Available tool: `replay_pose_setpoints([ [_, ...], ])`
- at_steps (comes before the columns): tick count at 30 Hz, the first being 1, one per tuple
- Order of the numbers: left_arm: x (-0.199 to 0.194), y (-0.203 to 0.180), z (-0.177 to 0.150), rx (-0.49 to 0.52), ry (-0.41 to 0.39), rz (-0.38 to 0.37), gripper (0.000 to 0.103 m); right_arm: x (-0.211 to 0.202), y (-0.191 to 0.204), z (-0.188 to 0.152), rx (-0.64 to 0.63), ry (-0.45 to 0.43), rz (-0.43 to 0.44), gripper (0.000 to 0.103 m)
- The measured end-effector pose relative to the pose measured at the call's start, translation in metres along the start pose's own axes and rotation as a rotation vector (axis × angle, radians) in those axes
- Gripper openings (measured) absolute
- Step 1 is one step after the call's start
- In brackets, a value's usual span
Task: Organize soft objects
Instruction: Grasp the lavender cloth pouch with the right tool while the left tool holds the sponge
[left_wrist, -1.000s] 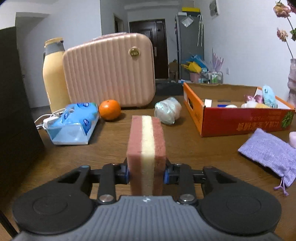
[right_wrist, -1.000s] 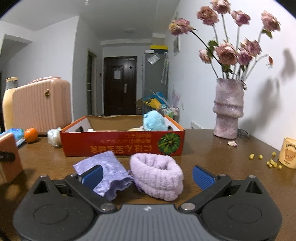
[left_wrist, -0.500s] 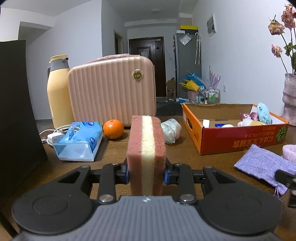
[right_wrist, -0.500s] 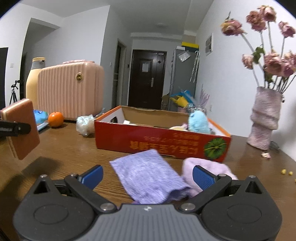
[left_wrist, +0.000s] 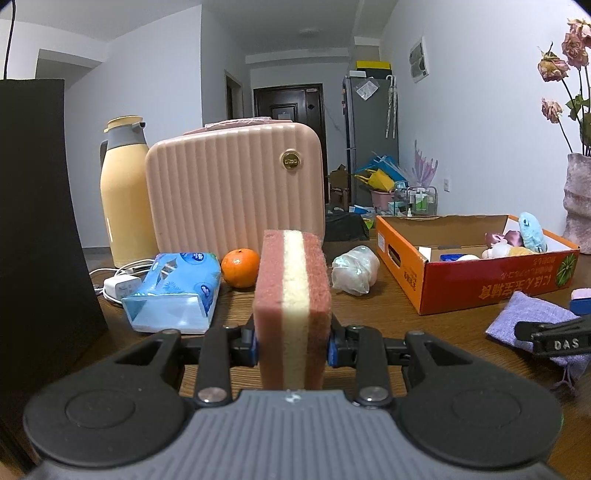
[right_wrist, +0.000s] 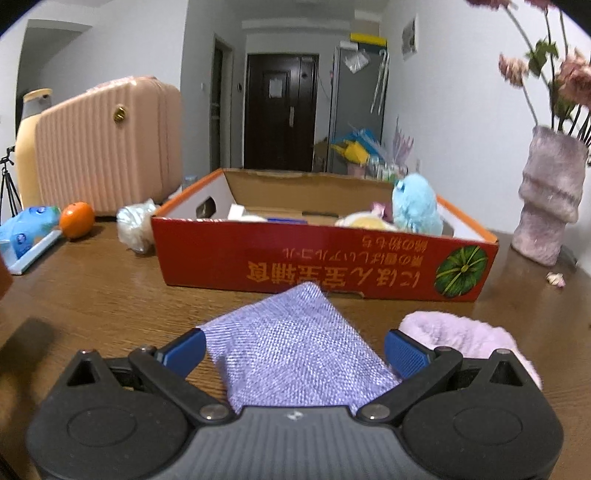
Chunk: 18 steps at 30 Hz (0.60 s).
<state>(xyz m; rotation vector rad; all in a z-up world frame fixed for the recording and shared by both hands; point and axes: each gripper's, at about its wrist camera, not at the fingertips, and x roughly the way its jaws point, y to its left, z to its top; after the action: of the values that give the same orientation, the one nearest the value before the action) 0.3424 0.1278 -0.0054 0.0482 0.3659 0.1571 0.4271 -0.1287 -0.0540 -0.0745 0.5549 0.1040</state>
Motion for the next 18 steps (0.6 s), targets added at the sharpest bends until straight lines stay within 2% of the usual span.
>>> replay_pose_setpoints([
  [6, 0.002, 0.004, -0.002, 0.001, 0.006, -0.011, 0.032, 0.020, -0.001, 0.004, 0.014, 0.071, 0.000, 0.101],
  [8, 0.003, 0.003, -0.002, 0.005, 0.007, -0.014, 0.032, 0.022, 0.001, 0.003, 0.007, 0.079, 0.006, 0.098],
  [13, 0.004, 0.002, -0.003, 0.005, 0.011, -0.017, 0.032, 0.020, 0.000, 0.002, 0.008, 0.082, 0.036, 0.074],
  [15, 0.004, 0.003, -0.003, 0.001, 0.011, -0.015, 0.032, 0.017, 0.001, 0.002, 0.000, 0.075, 0.047, 0.055],
  [16, 0.004, 0.003, -0.004, 0.000, 0.010, -0.014, 0.032, 0.015, 0.002, 0.001, -0.007, 0.067, 0.054, 0.049],
  [18, 0.004, 0.002, -0.004, 0.001, 0.011, -0.014, 0.032, 0.012, 0.004, 0.001, -0.022, 0.050, 0.058, 0.047],
])
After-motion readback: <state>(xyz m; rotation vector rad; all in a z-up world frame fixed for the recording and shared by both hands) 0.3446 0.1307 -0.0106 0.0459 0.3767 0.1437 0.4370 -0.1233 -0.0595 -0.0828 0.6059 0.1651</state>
